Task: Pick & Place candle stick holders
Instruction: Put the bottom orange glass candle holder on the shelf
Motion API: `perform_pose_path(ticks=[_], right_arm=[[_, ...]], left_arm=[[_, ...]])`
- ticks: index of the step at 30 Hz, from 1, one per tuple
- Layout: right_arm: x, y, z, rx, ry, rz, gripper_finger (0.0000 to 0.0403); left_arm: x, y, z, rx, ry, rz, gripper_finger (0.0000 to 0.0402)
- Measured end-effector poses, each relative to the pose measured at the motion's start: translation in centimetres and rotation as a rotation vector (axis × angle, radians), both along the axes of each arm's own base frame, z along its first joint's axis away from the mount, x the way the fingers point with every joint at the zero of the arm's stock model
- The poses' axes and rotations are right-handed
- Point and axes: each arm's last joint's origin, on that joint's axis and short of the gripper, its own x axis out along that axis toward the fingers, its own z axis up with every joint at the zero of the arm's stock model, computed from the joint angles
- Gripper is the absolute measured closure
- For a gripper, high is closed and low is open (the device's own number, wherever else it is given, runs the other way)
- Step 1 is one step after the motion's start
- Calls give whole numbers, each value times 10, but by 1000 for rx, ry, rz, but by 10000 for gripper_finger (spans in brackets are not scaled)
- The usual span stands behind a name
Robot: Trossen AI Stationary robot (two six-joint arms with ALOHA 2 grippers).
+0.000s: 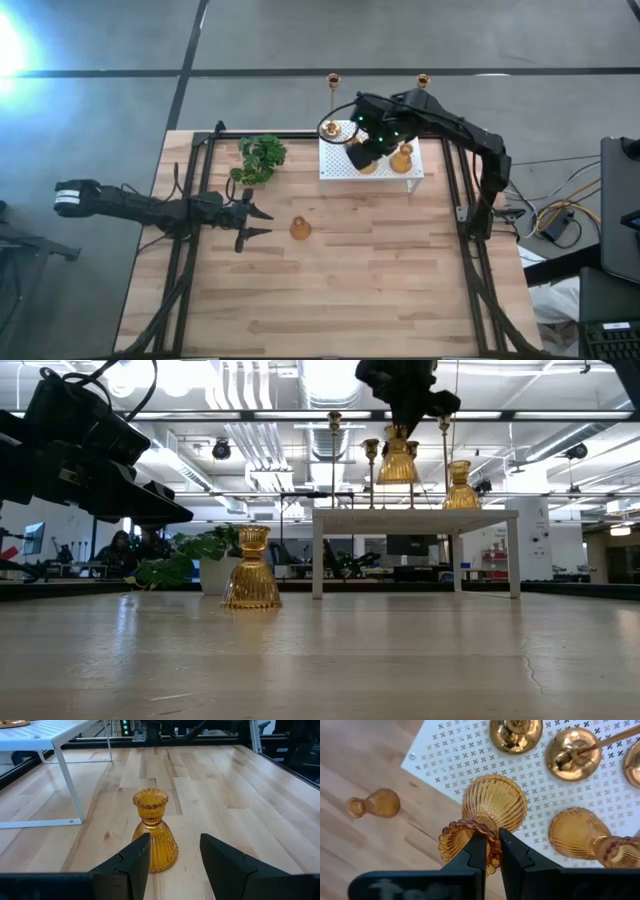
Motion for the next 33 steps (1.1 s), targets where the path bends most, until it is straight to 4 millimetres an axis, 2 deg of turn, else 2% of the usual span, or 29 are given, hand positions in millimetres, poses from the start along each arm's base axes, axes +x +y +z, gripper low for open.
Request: perform_pose_path(ticks=[7,20,33], right_arm=[[3,-10,-12,7,44,-43,381],[-6,-24,-11,3,43,-90,381],[-7,-26,-15,31,49,-69,381]], left_arm=[[0,0,0,0,0,0,225],[0,0,0,0,0,0,225],[0,0,0,0,0,0,225]])
